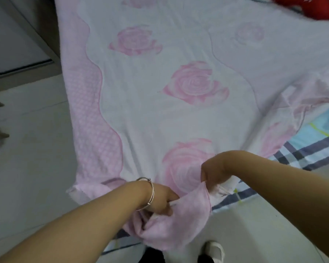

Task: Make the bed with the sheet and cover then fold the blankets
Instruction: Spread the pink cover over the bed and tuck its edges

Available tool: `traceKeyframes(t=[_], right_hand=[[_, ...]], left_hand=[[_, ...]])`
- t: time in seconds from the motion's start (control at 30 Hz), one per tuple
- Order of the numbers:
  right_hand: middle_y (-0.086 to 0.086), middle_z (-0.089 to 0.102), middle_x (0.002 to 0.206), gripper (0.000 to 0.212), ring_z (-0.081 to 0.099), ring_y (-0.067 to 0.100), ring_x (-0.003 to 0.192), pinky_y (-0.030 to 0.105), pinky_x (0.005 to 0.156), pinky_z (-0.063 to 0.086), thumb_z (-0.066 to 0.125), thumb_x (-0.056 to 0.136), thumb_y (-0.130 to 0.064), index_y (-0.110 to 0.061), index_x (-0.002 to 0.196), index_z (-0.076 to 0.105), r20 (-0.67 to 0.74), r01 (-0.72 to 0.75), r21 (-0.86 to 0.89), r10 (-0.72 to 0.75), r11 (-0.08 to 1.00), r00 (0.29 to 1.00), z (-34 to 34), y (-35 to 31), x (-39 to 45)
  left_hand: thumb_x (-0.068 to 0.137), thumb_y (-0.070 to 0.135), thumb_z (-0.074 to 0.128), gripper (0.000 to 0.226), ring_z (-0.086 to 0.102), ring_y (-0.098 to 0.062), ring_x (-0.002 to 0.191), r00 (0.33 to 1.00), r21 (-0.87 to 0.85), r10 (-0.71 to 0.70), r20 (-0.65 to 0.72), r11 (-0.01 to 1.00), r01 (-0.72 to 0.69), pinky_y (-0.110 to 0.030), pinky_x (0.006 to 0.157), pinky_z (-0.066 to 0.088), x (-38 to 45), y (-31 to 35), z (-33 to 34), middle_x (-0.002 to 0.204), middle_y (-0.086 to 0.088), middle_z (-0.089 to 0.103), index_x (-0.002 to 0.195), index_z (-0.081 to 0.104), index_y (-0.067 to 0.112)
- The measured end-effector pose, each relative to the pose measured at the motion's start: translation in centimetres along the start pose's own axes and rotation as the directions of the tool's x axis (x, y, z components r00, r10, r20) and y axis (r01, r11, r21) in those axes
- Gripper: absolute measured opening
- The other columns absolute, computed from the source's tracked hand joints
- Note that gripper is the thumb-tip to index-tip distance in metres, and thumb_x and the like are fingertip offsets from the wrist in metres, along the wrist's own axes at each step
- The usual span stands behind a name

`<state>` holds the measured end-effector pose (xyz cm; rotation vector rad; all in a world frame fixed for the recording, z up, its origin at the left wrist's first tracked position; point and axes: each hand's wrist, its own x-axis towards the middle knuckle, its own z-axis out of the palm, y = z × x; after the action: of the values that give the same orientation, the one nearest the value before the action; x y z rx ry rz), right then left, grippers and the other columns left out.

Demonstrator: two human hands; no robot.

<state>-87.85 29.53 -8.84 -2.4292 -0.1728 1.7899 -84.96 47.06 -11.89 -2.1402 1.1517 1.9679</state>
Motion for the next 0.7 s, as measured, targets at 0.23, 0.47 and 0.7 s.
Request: traceKeyframes(t=[0.23, 0.47, 0.7], right_hand=[[0.012, 0.064, 0.114, 0.037, 0.058, 0.025, 0.092, 0.033, 0.083, 0.049, 0.054, 0.088, -0.016, -0.007, 0.122, 0.062, 0.058, -0.046, 0.083, 0.042, 0.995, 0.997, 0.7, -0.6, -0.7], [0.015, 0.065, 0.097, 0.030, 0.050, 0.019, 0.080, 0.024, 0.068, 0.047, 0.050, 0.093, -0.021, -0.001, 0.110, 0.065, -0.399, 0.151, 0.250, -0.040, 0.956, 0.916, 0.3, -6.4, -1.0], [0.020, 0.069, 0.095, 0.024, 0.058, 0.025, 0.070, 0.030, 0.064, 0.050, 0.054, 0.092, -0.030, -0.006, 0.090, 0.055, -0.233, 0.182, 0.292, -0.115, 0.939, 0.966, 3.6, -13.0, 1.7]], left_hand=[[0.090, 0.039, 0.051, 0.031, 0.056, -0.026, 0.089, 0.961, -0.025, -0.184, -0.206, 0.983, 0.183, -0.032, 0.087, 0.047, -0.4, 2.1, 2.8, 0.104, -0.010, 0.064, 0.104, 0.060, 0.013], [0.082, 0.023, 0.065, 0.040, 0.044, -0.028, 0.119, 0.085, -0.483, -0.495, -0.865, 0.867, 0.124, -0.037, 0.094, 0.035, -3.7, -0.8, 6.7, 0.127, -0.005, 0.047, 0.119, 0.053, 0.012], [0.073, 0.029, 0.073, 0.031, 0.059, -0.037, 0.103, 0.106, -0.915, -0.963, -0.249, 0.198, -0.353, -0.038, 0.086, 0.049, -4.8, -4.8, 10.2, 0.112, -0.021, 0.062, 0.094, 0.062, 0.008]])
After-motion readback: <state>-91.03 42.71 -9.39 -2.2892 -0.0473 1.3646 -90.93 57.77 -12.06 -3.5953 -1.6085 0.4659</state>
